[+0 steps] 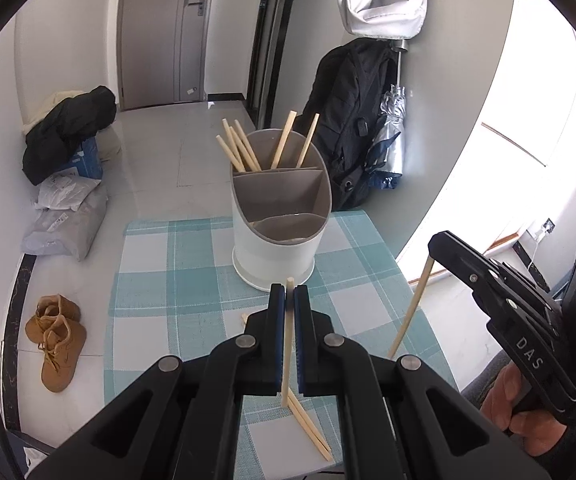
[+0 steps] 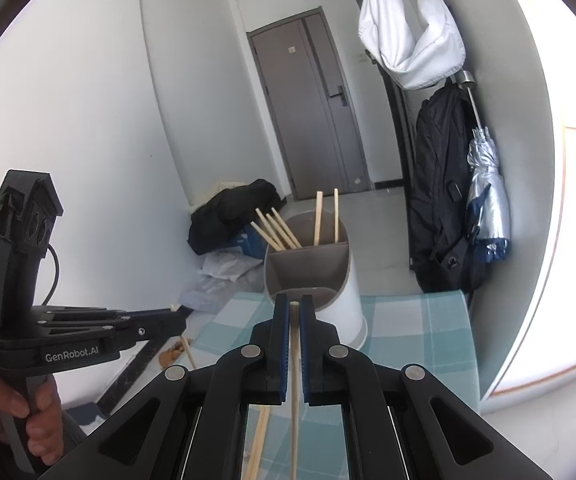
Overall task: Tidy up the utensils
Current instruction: 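Carry both held chopsticks up toward the white holder, then hold both chopsticks above the holder and lower them into it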
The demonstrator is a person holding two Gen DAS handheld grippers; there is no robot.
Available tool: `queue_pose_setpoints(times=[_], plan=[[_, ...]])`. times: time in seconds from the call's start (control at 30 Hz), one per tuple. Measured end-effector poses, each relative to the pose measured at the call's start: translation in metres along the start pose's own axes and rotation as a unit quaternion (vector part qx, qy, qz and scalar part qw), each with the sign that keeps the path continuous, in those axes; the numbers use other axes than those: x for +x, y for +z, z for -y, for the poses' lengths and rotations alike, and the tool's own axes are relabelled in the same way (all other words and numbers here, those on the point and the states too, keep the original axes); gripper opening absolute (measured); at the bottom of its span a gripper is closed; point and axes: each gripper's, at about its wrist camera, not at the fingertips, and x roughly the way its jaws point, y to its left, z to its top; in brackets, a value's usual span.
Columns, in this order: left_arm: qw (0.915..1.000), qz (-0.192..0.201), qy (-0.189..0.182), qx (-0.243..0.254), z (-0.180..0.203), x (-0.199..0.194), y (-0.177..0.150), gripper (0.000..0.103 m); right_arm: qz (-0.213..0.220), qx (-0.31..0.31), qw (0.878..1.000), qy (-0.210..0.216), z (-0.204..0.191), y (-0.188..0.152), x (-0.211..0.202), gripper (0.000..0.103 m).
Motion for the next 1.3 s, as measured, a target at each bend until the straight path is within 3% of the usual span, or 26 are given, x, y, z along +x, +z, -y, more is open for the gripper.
queue_pose_setpoints(times=[0.4,0.93,1.3], plan=[[0.9994,-0.013,-0.033,-0.001,0.006,-0.010,0.033,0.001,0.003,0.012,1.000,0.000,0.011,0.022,0.013,0.004],[0.9973,0.046,-0.054,-0.019,0.006,-0.039,0.143,0.000,0.071,-0.026,0.997,0.024,0.004,0.141,0.024,0.004],[0.9979,0.054,-0.032,-0.014,-0.011,-0.019,0.198,0.000,0.094,-0.035,0.995,0.024,0.007,0.211,0.081,0.004]])
